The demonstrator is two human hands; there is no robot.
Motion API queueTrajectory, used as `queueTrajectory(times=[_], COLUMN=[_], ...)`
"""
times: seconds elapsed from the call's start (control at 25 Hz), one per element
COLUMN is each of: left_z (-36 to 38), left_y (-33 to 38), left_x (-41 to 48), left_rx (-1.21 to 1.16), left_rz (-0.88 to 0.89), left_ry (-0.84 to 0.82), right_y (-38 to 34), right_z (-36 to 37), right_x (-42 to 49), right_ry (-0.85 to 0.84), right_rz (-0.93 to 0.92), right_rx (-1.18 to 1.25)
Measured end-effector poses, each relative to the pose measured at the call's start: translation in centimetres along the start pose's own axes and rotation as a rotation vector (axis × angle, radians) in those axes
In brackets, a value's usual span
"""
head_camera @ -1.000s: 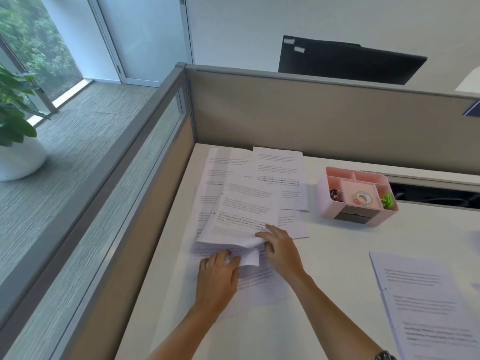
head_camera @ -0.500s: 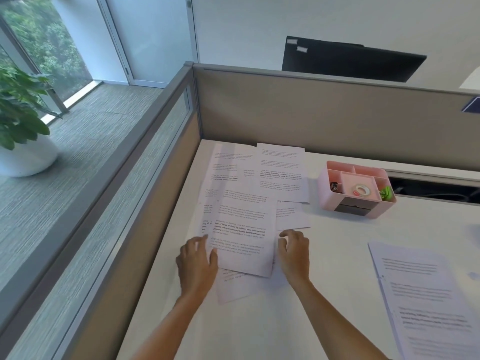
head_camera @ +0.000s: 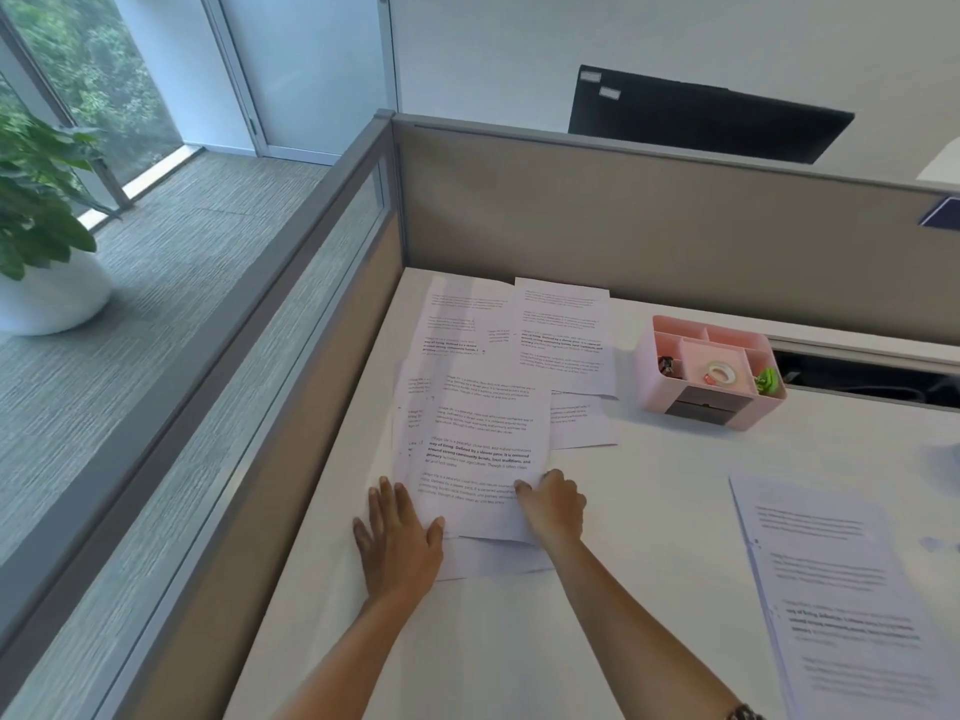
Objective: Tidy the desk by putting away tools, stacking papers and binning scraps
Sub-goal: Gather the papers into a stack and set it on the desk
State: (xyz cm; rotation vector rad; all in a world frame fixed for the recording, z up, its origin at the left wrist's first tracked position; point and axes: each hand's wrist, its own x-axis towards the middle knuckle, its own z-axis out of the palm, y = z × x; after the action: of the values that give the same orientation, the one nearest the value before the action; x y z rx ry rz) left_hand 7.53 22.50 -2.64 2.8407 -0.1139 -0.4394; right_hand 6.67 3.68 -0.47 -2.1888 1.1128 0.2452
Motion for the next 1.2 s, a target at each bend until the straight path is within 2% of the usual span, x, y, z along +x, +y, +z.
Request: queueTrajectory(times=[0.4,0.64,0.92,1.12,1.2], left_z=[2.2,2.2,2.1,3.2,3.7], left_y=[0.3,2.2,3.7,4.6,4.9], left_x=[-5.9,-8.1,-8.5,-9.5,-10.0], left_rx=[-0.067,-0.087,-0.050,0.007,0.019], left_rz=[0.012,-0.025,-0.024,0.031,0.054], left_ry=[0.116,0.063,-0.019,-0.069,-0.070], right_y=[3.4,8.1,12.1,14.2,14.1], right_z=[-1.7,-3.1,-6.2,-6.6,-7.1], right_x=[-2.5,-2.8,-2.5,-0.9,-0.9], right_ry=[-0.151,-0.221,-0.379,-0.279,-0.219], right_rz=[0.046,0.024,0.099,0.132,0.076], right_rx=[0.383,0.473,0.513,0.527,0.523])
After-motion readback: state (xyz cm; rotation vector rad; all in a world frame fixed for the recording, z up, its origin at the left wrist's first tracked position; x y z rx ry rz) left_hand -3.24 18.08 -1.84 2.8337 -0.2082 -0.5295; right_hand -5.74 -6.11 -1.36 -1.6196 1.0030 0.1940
